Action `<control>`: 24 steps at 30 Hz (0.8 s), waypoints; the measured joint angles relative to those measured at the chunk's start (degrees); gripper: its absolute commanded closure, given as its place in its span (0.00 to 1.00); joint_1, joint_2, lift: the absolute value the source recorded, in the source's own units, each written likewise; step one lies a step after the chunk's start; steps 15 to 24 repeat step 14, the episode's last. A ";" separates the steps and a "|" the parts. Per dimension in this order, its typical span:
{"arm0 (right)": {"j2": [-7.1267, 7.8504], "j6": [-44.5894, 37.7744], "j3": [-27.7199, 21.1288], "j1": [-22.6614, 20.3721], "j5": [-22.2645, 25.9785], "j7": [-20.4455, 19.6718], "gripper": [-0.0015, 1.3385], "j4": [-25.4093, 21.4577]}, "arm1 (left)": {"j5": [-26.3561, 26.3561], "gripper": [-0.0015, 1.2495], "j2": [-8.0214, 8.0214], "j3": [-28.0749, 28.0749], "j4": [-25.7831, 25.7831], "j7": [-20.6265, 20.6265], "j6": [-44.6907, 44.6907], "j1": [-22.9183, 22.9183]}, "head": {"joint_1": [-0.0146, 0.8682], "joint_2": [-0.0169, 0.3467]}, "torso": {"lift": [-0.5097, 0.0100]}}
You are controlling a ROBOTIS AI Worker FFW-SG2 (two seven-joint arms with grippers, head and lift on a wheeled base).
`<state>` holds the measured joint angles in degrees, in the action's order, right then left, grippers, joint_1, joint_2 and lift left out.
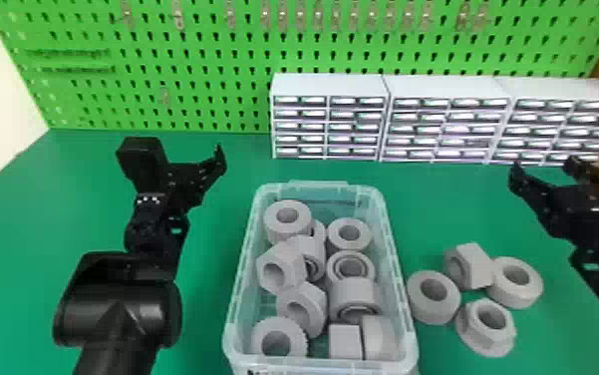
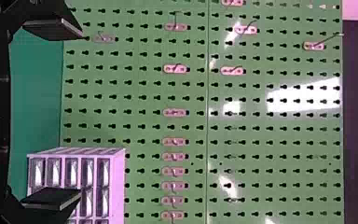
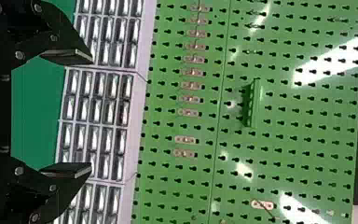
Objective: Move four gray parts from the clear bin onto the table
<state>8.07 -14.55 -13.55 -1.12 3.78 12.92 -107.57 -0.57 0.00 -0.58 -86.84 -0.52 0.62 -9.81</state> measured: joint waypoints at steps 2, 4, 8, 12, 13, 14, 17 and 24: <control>0.03 -0.02 0.11 -0.01 -0.02 0.00 0.34 0.00 | -0.11 0.08 0.00 -0.08 0.00 0.00 0.00 0.24 | 0.80 0.24 | 0.88; 0.15 -0.04 0.31 0.03 -0.07 -0.02 0.34 0.00 | -0.25 0.08 0.00 -0.15 0.00 0.00 0.00 0.50 | 0.80 0.24 | 0.88; 0.26 -0.04 0.82 0.05 -0.11 0.00 0.34 0.01 | -0.43 0.08 0.00 -0.20 0.00 0.00 0.00 0.92 | 0.80 0.24 | 0.88; 0.33 -0.04 1.30 -0.09 -0.03 0.00 0.34 0.01 | -0.49 0.08 0.00 -0.17 -0.07 0.00 0.00 1.25 | 0.80 0.24 | 0.88; 0.35 -0.04 1.40 -0.10 -0.02 0.00 0.34 0.01 | -0.49 0.08 0.00 -0.16 -0.07 0.00 0.00 1.31 | 0.80 0.24 | 0.88; 0.35 -0.06 1.49 -0.11 -0.01 0.00 0.34 0.01 | -0.49 0.08 0.00 -0.16 -0.07 0.00 0.00 1.36 | 0.80 0.24 | 0.88; 0.35 -0.06 1.49 -0.11 -0.01 0.00 0.34 0.01 | -0.49 0.08 0.00 -0.16 -0.07 0.00 0.00 1.36 | 0.80 0.24 | 0.88; 0.35 -0.06 1.49 -0.11 -0.01 0.00 0.34 0.01 | -0.49 0.08 0.00 -0.16 -0.07 0.00 0.00 1.36 | 0.80 0.24 | 0.88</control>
